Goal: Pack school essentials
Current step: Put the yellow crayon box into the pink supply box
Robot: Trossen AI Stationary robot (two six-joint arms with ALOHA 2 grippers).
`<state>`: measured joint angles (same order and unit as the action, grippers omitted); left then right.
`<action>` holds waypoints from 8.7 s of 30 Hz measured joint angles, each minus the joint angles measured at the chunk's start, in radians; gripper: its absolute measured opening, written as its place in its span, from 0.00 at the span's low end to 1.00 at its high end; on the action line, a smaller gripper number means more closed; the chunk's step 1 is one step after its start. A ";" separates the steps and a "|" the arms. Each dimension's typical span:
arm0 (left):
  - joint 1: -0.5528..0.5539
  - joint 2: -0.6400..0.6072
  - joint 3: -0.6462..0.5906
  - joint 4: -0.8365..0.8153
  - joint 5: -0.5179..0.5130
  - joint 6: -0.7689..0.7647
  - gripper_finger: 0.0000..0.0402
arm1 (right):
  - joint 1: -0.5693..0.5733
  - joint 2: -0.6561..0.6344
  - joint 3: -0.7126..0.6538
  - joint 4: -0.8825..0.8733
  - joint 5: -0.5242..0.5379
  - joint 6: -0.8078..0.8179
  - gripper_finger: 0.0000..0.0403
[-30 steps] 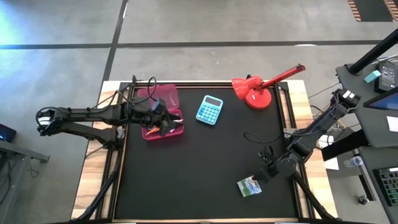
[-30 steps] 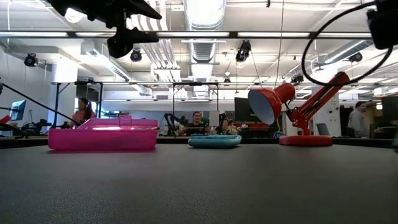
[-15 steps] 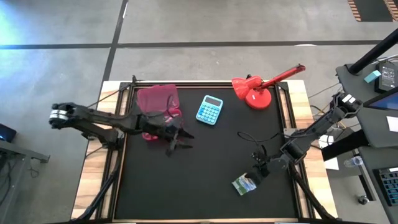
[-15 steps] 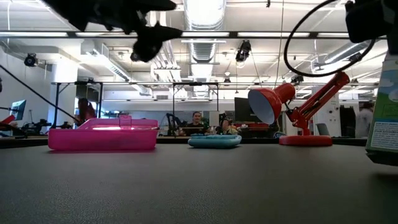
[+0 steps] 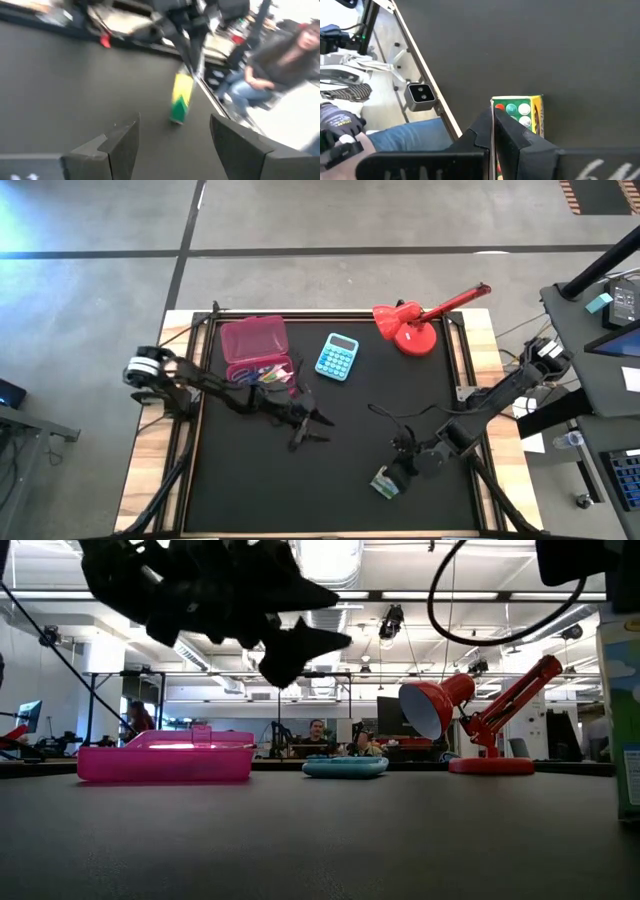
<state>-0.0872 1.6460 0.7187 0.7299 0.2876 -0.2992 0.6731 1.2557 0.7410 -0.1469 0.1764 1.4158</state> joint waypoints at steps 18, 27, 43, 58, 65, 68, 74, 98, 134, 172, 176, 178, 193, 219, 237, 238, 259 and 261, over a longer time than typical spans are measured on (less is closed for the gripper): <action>-0.086 0.224 0.185 -0.006 -0.003 0.359 0.55 | -0.005 0.169 0.172 -0.093 -0.002 0.025 0.02; -0.106 0.343 0.298 -0.005 0.003 0.392 0.55 | -0.009 0.173 0.268 -0.282 -0.045 0.021 0.02; -0.135 0.497 0.518 -0.008 0.063 0.382 0.55 | -0.008 0.172 0.272 -0.291 -0.049 0.022 0.02; -0.136 0.497 0.527 -0.005 0.019 0.383 0.55 | -0.010 0.172 0.271 -0.291 -0.045 0.023 0.02; -0.138 0.496 0.538 -0.006 0.010 0.382 0.55 | -0.030 0.172 0.271 -0.291 -0.045 0.022 0.02; -0.143 0.519 0.558 0.007 0.011 0.383 0.55 | -0.038 0.171 0.271 -0.291 -0.045 0.012 0.02; -0.147 0.580 0.607 -0.014 0.011 0.272 0.55 | -0.041 0.170 0.270 -0.292 -0.045 0.020 0.02; -0.155 0.650 0.680 -0.003 0.018 0.228 0.55 | -0.072 0.170 0.270 -0.276 -0.046 -0.047 0.02; -0.155 0.637 0.706 -0.038 0.088 0.225 0.11 | -0.069 0.100 0.300 -0.281 -0.022 -0.095 0.21; 0.455 -0.142 0.589 -1.654 -0.214 0.368 0.11 | -0.186 0.070 0.484 -0.716 0.233 -0.453 0.34; 0.530 -0.195 0.523 -1.713 -0.324 0.358 0.11 | -0.231 0.072 0.484 -0.715 0.244 -0.507 0.33; 0.548 -0.211 0.480 -1.721 -0.360 0.353 0.11 | -0.257 0.072 0.483 -0.715 0.245 -0.535 0.33; 0.548 -0.221 0.294 -1.749 -0.606 0.358 0.10 | -0.424 0.072 0.482 -0.716 0.245 -0.617 0.32; 0.330 -0.207 0.302 -1.804 -0.561 0.250 0.11 | -0.438 0.072 0.482 -0.716 0.242 -0.620 0.32; 0.295 -0.207 0.330 -1.734 -0.434 0.077 0.47 | -0.438 0.072 0.482 -0.717 0.234 -0.643 0.30; 0.295 -0.207 0.331 -1.735 -0.427 0.069 0.48 | -0.438 0.072 0.482 -0.717 0.234 -0.645 0.30; 0.264 -0.208 0.332 -1.661 -0.176 -0.039 0.49 | -0.438 0.072 0.482 -0.717 0.234 -0.661 0.31; 0.264 -0.209 0.332 -1.661 -0.161 -0.045 0.49 | -0.438 0.072 0.482 -0.717 0.234 -0.661 0.31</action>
<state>0.1764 1.4368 1.0504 -0.9315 0.1263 -0.3447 0.2348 1.3277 1.2228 -0.8639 0.4104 0.7544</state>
